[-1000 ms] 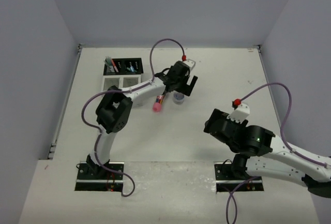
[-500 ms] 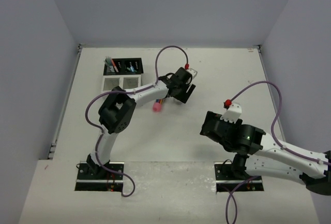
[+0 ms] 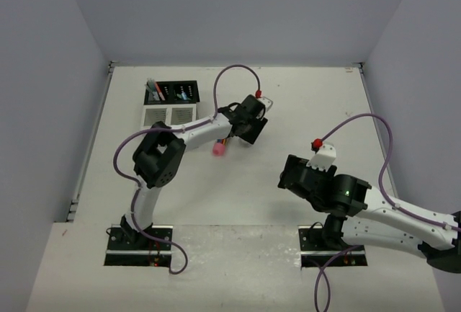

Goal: Sort the stationery into containers
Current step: Pick up the stationery from the center of the board, then place the pen in the storage box.

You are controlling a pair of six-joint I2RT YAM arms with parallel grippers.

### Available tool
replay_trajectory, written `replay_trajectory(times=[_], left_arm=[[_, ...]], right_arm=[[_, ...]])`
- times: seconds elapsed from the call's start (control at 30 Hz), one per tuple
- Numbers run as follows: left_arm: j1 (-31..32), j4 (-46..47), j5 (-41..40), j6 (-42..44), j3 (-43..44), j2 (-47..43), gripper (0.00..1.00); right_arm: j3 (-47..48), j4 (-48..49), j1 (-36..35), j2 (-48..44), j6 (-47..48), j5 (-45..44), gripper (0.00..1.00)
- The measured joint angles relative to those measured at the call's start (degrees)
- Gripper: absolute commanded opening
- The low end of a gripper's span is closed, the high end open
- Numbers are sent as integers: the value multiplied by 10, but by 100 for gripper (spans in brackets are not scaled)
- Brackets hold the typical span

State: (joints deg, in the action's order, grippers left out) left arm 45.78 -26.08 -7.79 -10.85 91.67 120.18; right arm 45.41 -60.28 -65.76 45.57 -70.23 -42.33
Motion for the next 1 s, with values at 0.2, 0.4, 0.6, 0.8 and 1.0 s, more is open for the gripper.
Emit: replay_trajectory(times=[0.2,0.4,0.6,0.8,1.0], left_arm=[[0,-23,-55,-8,-46,-145,0],[-18,-13,-145,-37,-75,-337,0],[-181,-26,-226,-76,-186,-480,0],[-308,-18,-214,-105,-325,-523,0],[-364,7,-166,-127,-341,-482,0]], right_arm=[[-4,16,0,2,13,3,99],[-5,31,0,9,26,4,99],[-5,53,0,10,42,13,99],[-7,70,0,10,57,14,99],[-9,85,0,10,70,16,99]])
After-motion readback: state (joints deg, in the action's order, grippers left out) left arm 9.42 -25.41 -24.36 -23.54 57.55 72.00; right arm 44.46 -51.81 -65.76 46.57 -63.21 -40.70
